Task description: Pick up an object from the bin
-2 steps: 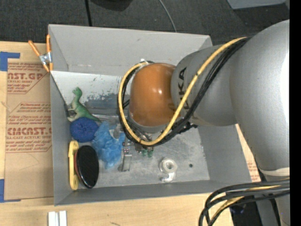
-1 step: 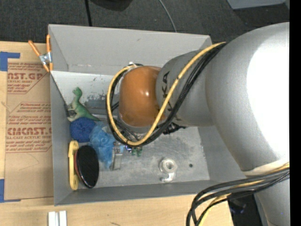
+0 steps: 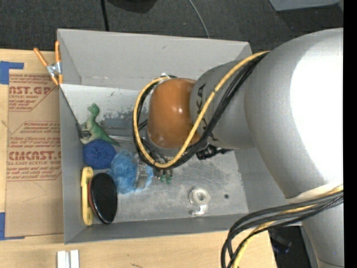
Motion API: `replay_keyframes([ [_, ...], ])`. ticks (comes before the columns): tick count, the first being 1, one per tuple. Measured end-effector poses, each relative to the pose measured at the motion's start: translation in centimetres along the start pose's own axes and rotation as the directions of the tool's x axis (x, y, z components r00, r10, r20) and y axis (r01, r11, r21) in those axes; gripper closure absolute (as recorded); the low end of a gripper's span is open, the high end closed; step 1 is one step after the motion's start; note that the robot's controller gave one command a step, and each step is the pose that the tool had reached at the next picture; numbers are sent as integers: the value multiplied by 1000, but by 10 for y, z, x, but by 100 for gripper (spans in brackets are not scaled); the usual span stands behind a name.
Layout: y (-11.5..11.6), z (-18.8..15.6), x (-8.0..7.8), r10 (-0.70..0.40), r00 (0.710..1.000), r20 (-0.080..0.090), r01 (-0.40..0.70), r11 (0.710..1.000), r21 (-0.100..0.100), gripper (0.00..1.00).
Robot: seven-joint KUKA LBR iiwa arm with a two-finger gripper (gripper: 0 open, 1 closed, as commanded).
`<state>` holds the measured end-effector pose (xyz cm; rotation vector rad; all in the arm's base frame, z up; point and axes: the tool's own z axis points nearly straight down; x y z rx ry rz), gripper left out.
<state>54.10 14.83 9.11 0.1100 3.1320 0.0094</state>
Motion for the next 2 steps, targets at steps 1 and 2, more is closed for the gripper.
replay_keyframes([
  [1,0,1,1,0,1000,-3,0,1000,1,0],
  [2,-1,1,0,1,1000,-2,-1,1000,1,100],
])
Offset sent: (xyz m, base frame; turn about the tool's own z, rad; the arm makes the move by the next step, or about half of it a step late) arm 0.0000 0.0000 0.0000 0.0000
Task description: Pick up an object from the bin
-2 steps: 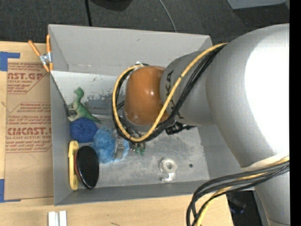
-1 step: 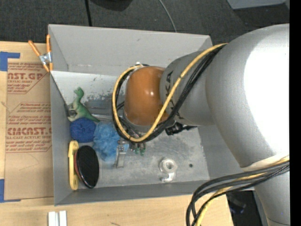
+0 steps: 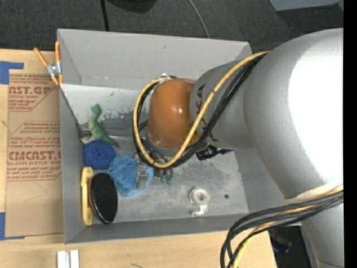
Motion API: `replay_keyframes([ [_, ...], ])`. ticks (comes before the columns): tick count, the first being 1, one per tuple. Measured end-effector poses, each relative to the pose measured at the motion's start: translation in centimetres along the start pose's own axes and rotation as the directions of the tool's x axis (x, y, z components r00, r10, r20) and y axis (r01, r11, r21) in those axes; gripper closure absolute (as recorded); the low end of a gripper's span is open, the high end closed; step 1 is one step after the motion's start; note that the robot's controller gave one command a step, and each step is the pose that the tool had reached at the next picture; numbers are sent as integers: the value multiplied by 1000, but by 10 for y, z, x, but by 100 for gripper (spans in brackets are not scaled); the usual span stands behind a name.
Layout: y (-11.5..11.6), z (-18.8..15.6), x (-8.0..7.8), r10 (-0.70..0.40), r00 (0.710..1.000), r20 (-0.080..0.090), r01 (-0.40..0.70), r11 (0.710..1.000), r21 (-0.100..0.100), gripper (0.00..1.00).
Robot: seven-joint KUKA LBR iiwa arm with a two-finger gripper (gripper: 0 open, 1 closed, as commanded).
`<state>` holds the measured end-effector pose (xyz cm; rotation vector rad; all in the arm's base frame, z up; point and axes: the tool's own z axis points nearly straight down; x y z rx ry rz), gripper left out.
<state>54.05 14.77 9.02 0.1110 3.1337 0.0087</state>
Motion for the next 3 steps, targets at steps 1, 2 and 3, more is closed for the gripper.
replay_keyframes([
  [1,0,0,0,0,1000,0,0,1000,0,100],
  [2,7,1,-6,9,1000,0,-9,1000,0,100],
  [3,9,9,-11,16,1000,1,-16,1000,-1,100],
])
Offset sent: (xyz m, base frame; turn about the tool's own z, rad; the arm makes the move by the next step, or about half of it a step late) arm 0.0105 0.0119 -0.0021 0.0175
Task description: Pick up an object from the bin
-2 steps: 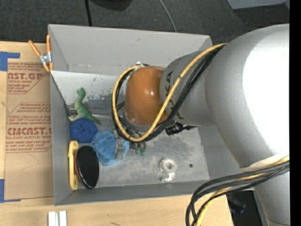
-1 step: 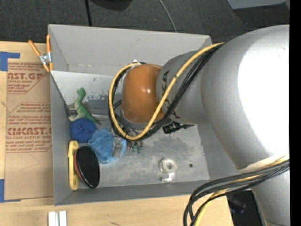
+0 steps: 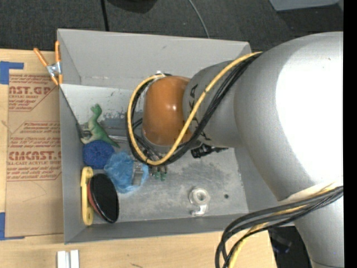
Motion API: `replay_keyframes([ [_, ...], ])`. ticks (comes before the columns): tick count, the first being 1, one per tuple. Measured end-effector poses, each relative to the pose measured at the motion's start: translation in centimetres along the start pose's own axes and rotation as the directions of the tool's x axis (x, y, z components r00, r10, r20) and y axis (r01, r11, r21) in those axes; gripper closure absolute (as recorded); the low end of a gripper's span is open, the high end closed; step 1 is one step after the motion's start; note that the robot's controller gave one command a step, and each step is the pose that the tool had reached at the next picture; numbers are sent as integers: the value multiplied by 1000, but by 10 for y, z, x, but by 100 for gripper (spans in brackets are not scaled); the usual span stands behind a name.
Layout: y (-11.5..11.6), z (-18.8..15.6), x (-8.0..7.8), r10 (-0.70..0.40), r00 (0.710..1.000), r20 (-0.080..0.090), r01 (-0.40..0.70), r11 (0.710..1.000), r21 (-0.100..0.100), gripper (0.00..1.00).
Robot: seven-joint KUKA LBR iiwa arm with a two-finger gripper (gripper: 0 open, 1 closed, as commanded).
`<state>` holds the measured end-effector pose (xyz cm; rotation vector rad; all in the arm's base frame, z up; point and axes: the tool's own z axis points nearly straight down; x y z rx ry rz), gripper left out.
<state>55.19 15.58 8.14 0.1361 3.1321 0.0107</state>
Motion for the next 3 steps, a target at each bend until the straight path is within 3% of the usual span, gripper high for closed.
replay_keyframes([
  [1,15,-31,-3,-7,1000,-1,7,1000,0,100],
  [2,15,-31,-3,-7,1000,-1,7,1000,0,100],
  [3,16,-4,-14,-6,1000,1,6,1000,0,100],
])
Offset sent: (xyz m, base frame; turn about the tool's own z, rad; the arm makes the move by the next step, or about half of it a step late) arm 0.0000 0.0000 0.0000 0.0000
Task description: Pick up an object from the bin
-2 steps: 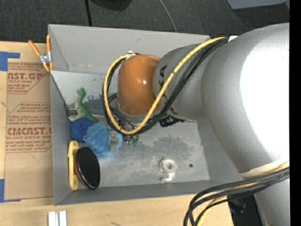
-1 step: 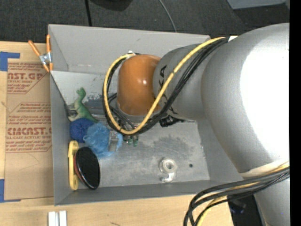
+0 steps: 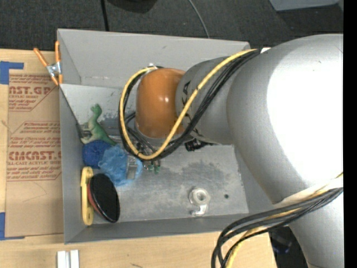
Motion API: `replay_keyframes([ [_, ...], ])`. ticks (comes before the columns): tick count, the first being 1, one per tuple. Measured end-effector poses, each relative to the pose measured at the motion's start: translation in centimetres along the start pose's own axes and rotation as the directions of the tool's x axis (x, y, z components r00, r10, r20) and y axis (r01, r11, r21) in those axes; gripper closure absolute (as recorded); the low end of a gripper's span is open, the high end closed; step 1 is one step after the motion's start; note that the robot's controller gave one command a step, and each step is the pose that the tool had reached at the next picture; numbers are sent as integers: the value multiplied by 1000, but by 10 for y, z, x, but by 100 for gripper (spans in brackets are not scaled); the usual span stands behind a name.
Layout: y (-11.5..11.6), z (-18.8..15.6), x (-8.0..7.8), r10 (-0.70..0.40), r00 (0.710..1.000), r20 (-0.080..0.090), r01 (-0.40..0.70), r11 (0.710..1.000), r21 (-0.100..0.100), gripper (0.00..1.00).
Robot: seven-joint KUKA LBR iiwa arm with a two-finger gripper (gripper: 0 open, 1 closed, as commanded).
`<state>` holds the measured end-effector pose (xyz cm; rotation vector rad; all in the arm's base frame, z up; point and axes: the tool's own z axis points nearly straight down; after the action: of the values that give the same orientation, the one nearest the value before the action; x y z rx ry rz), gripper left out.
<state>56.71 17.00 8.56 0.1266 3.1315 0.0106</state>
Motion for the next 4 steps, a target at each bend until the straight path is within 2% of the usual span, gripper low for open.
replay_keyframes([
  [1,2,-7,3,-12,1000,-6,12,1000,3,100],
  [2,1,-22,-2,-17,1000,3,17,1000,-1,100],
  [3,5,-18,0,-10,1000,-7,10,1000,2,100],
  [4,12,-47,-8,0,1000,0,0,1000,-1,100],
])
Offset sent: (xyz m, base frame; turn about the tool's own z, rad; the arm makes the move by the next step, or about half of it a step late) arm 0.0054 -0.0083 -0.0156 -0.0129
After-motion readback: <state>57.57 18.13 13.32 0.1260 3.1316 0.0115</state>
